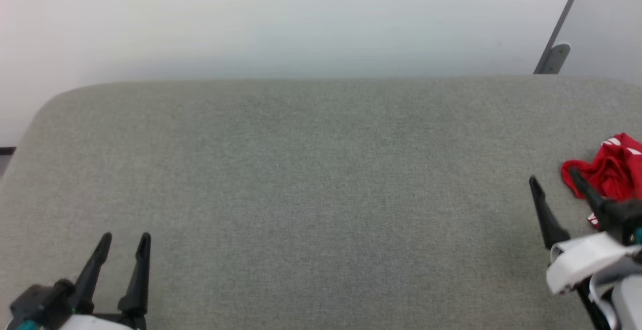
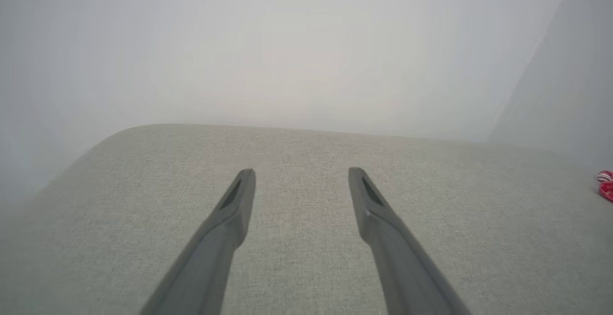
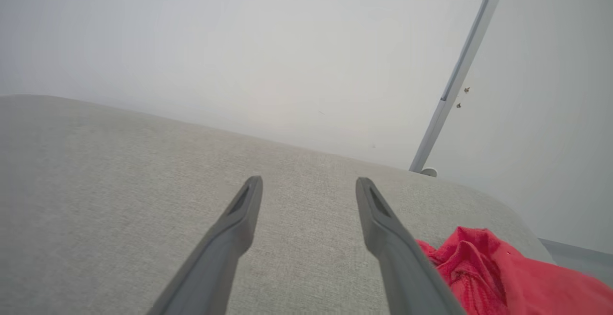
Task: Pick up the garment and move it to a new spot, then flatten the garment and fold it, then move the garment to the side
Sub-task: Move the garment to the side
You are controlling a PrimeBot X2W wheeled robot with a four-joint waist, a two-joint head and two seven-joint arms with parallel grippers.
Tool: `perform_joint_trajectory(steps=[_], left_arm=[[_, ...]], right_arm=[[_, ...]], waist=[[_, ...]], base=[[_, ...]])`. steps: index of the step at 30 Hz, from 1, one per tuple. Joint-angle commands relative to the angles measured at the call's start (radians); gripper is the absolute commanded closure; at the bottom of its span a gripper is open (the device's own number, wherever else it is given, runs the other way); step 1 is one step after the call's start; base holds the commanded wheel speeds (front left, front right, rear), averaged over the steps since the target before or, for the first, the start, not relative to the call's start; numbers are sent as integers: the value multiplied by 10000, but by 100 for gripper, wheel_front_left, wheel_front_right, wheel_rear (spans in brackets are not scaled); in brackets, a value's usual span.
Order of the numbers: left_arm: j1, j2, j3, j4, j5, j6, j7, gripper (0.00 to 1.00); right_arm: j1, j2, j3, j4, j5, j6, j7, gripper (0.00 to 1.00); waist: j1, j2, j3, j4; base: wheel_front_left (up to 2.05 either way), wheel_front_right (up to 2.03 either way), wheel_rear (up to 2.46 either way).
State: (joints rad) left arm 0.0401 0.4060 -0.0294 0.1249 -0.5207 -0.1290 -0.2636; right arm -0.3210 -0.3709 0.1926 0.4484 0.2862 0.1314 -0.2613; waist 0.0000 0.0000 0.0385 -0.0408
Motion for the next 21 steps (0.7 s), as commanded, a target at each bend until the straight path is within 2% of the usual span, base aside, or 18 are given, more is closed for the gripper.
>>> perform_joint_trajectory(steps=[1,10,21], left_arm=[[228,-122,127,-74,92,-25,-5,0],[676,-452,524,-99,142,-26,-5,0],[857,-471,640,-182,21,-26,-5,0]], right_arm=[[482,201,-228,-397,-194,-17,-38,0],[2333,1103,-1393,-1963,-897,-17,-41,0],[3187,1663,-1862,-2704,-1326,-17,-42,0]], waist=[[0,0,-134,89],[0,0,-255,204],[0,0,-201,152]], base=[[0,0,0],[0,0,0],[0,0,0]])
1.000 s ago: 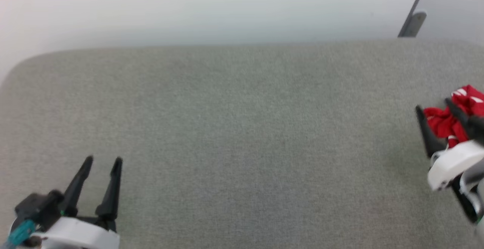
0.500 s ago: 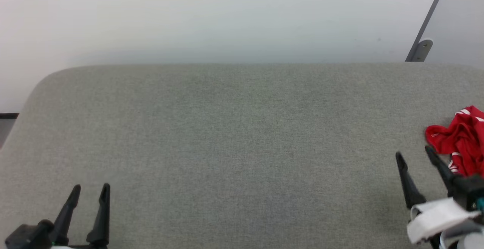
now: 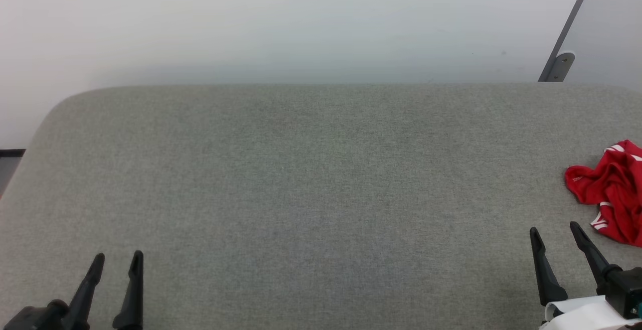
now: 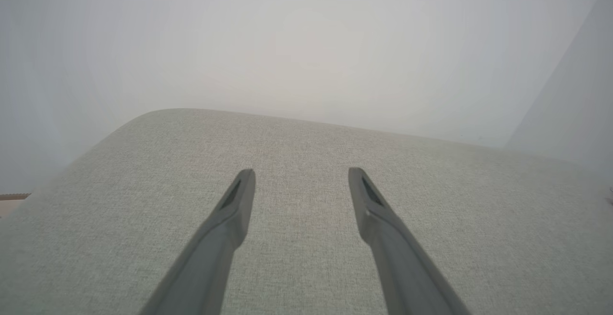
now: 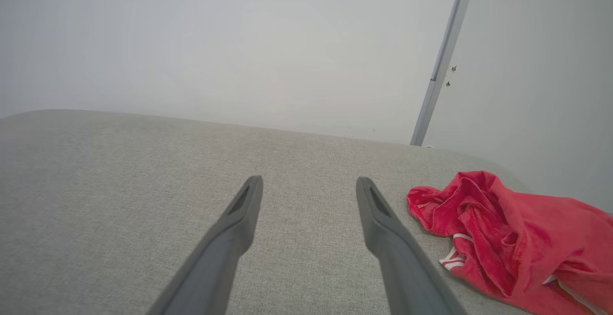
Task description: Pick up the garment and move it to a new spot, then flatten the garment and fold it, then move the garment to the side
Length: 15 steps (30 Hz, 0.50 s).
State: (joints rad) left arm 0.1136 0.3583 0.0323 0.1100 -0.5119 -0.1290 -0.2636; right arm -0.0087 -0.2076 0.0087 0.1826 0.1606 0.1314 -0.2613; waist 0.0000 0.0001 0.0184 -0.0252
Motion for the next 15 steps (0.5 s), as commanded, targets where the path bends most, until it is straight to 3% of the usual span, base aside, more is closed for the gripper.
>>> perform_joint_trajectory(steps=[1,15], left_arm=[[132,17,17,-29,-72,-26,-5,0],[76,10,-33,3,-266,-26,-5,0]], right_arm=[[93,48,-31,-62,-74,-17,-42,0],[140,115,-18,-461,-330,-17,-42,0]], waist=[[0,-1,0,-6],[0,-1,6,7]], base=[[0,0,0],[0,0,0]])
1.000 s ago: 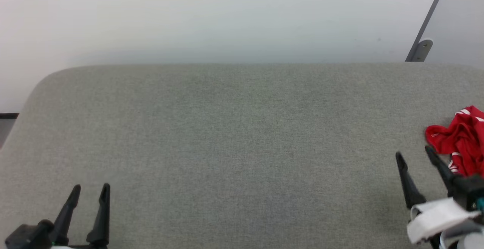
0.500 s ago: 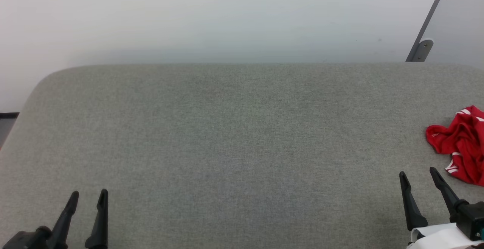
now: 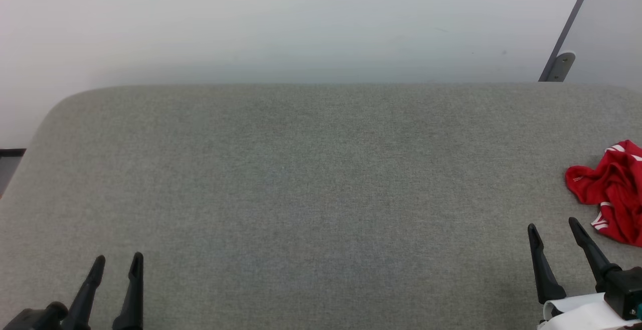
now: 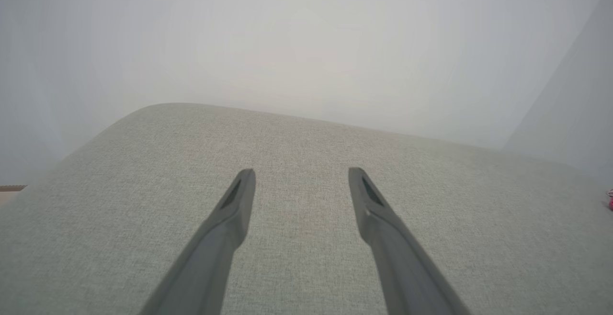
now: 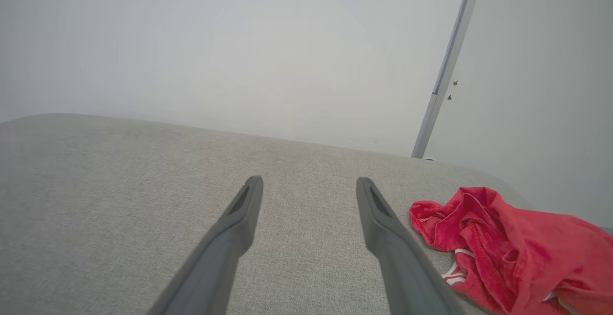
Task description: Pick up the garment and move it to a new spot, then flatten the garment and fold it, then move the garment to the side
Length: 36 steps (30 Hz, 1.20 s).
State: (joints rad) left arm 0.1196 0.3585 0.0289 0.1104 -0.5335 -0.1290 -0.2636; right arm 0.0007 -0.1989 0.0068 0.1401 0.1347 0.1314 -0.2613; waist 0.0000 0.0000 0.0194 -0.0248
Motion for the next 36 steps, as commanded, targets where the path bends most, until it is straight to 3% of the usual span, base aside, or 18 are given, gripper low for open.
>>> perform_joint_trajectory(steps=[1,8,9,13,36], left_arm=[[14,3,4,-1,-44,-26,-5,0],[49,-130,179,-116,-105,-26,-5,0],[0,-118,152,-73,-101,0,2,100],[58,-408,52,227,-236,0,52,100],[-650,-1156,272,541,-3336,-6,1119,100]], right_arm=[[57,29,11,-50,-90,-17,-42,0],[85,67,32,-107,-81,-17,-42,0],[4,48,20,-51,-37,2,2,100],[138,177,36,251,144,2,78,100],[-255,508,-278,469,4471,-1,1105,100]], waist=[[0,0,-12,6],[0,0,-56,14],[0,0,-56,14],[0,0,-58,15],[0,0,-77,59]], base=[[0,0,0],[0,0,0],[0,0,0],[0,0,0],[0,0,0]])
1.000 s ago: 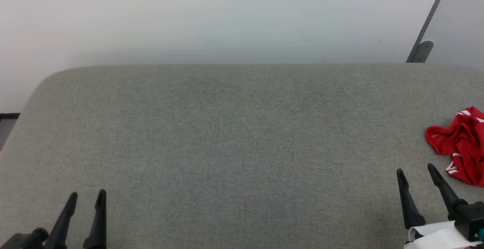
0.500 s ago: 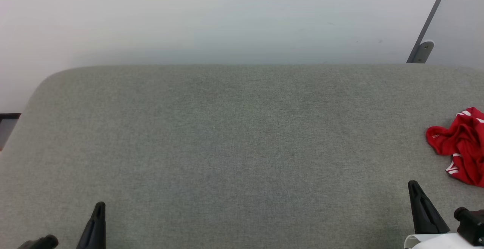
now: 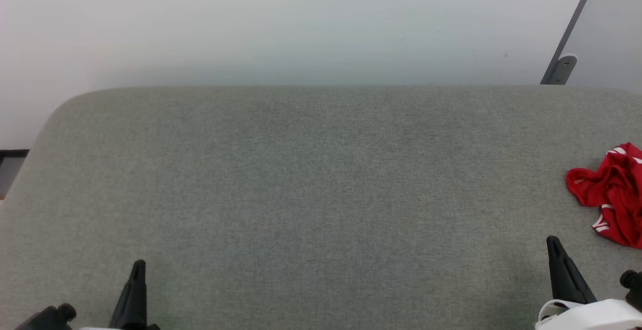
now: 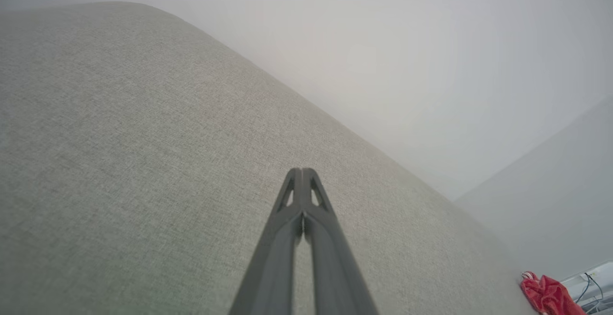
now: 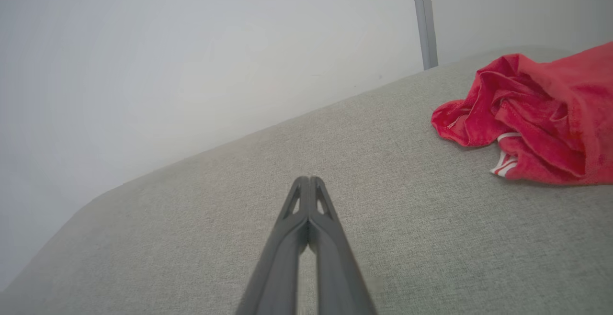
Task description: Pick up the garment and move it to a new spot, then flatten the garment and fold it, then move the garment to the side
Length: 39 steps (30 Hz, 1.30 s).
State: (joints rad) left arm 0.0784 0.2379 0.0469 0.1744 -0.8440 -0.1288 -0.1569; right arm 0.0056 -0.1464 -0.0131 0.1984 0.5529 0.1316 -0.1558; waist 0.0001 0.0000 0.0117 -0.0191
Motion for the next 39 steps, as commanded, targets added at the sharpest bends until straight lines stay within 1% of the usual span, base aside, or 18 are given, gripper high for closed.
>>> perform_joint_trajectory(steps=[1,16,17,39], left_arm=[[-265,23,100,-88,-348,-8,91,100],[-631,-375,221,77,-1949,-12,653,100],[-631,-375,221,77,-1949,-12,653,100],[-1065,-874,373,283,-3889,-18,1343,100]], right_arm=[[-317,-3,-91,-106,457,-3,90,100],[-519,182,-273,10,2666,-5,633,100],[-519,182,-273,10,2666,-5,633,100],[-736,431,-495,156,5363,-8,1310,100]], waist=[[0,0,-2,4],[0,0,-14,32],[0,0,-14,32],[0,0,-33,73]], base=[[0,0,0],[0,0,0],[0,0,0],[0,0,0]])
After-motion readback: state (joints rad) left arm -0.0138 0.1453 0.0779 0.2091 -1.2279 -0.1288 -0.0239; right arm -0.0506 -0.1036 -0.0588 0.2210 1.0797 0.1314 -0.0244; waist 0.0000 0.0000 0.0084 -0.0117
